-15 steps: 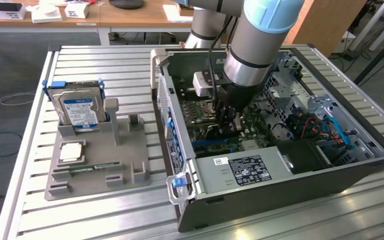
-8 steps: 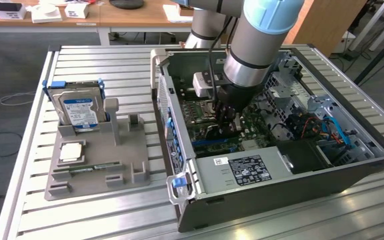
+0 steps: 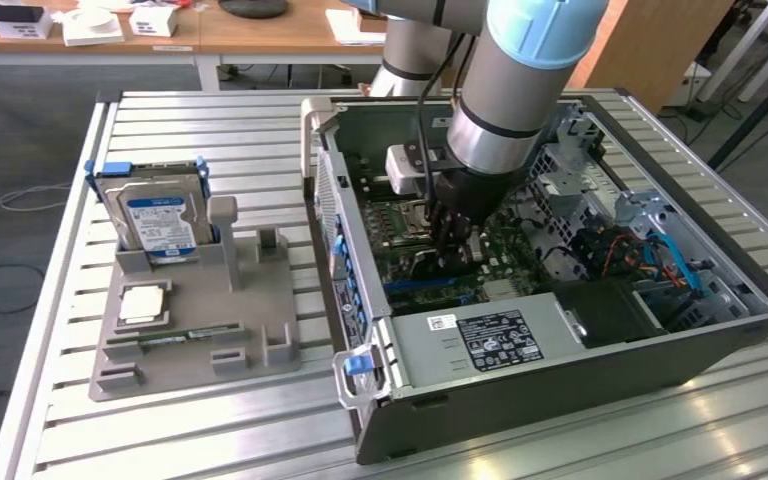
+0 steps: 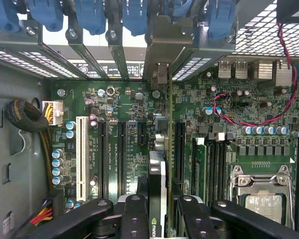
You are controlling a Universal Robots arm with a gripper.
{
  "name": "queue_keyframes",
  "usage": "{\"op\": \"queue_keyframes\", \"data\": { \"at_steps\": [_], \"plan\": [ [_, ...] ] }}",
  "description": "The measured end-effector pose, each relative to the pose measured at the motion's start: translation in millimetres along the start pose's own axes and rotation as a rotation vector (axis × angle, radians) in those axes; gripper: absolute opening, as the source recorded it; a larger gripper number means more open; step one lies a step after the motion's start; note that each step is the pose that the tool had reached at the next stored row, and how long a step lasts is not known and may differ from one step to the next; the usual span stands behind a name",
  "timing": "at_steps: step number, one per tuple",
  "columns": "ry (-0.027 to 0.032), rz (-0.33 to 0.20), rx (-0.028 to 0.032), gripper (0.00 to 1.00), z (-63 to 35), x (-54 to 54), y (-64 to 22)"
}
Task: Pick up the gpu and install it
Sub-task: 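Insert the gpu into the slot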
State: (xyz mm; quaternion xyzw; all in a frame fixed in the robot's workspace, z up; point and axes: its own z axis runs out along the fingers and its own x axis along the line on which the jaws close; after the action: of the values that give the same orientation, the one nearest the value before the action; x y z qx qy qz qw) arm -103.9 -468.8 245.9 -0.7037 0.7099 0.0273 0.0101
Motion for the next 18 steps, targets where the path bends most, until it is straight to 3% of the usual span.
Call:
{"op": "queue_keyframes", "data": {
  "at_steps": [18],
  "plan": [
    [-0.0007, 0.006, 0.0004, 0.27, 2.4, 0.1, -0.1]
  ]
}}
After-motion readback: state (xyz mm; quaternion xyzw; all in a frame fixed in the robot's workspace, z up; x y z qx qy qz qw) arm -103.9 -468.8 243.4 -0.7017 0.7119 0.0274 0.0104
